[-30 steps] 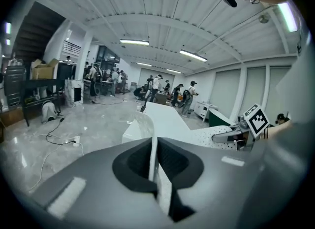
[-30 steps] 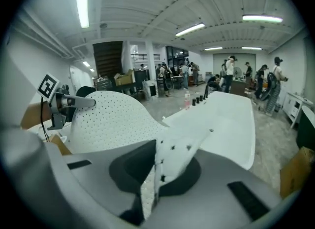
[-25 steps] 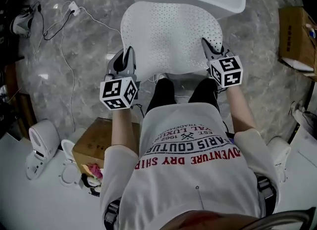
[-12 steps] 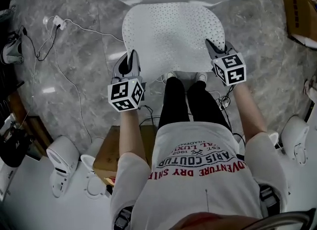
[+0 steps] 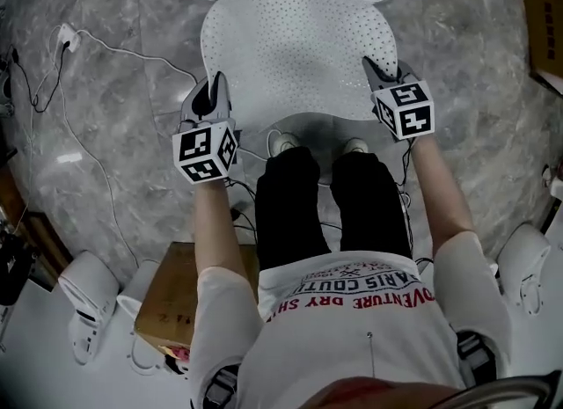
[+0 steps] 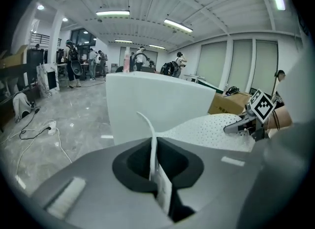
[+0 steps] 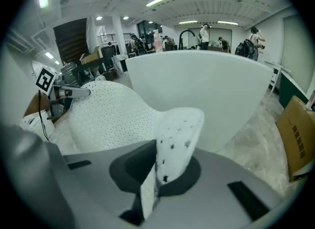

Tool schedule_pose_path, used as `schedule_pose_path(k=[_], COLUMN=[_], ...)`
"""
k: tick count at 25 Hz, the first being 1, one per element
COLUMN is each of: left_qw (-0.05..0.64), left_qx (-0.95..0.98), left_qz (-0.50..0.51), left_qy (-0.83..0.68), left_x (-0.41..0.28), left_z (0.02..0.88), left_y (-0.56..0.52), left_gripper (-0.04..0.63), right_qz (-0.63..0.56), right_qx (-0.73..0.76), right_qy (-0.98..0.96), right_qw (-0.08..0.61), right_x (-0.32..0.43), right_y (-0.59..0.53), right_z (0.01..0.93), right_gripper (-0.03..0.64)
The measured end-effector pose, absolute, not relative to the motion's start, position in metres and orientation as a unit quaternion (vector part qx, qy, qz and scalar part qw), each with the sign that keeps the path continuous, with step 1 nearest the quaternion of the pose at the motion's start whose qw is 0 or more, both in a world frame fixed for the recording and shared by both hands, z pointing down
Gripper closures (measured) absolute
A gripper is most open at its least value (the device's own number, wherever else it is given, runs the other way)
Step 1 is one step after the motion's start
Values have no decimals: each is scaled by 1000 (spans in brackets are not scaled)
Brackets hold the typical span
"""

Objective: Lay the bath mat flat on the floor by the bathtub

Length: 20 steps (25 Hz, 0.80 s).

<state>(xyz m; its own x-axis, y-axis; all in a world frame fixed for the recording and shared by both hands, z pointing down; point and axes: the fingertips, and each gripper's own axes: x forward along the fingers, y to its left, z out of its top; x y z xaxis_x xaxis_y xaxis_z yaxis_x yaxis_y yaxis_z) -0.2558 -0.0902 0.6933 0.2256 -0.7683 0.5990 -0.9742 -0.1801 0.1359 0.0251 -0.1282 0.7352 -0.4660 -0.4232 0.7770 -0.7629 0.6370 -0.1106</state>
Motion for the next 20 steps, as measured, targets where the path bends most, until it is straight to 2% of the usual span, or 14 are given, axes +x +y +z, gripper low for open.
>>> schedule_pose_path(k=[10, 20], left_qw=[260, 264], left_qx=[740, 738], left_qz=[202, 241], left_qy=[-587, -572], left_x=[-264, -278], left_z=[865, 958], left_y=[-117, -130], left_gripper=[575, 575], right_qz=[242, 263], right_qx=[350, 343], right_qy=[-821, -803], right_qw=[381, 410], right_x=[46, 56], right_y=[-152, -155], right_z=[908, 988], right_gripper=[601, 601])
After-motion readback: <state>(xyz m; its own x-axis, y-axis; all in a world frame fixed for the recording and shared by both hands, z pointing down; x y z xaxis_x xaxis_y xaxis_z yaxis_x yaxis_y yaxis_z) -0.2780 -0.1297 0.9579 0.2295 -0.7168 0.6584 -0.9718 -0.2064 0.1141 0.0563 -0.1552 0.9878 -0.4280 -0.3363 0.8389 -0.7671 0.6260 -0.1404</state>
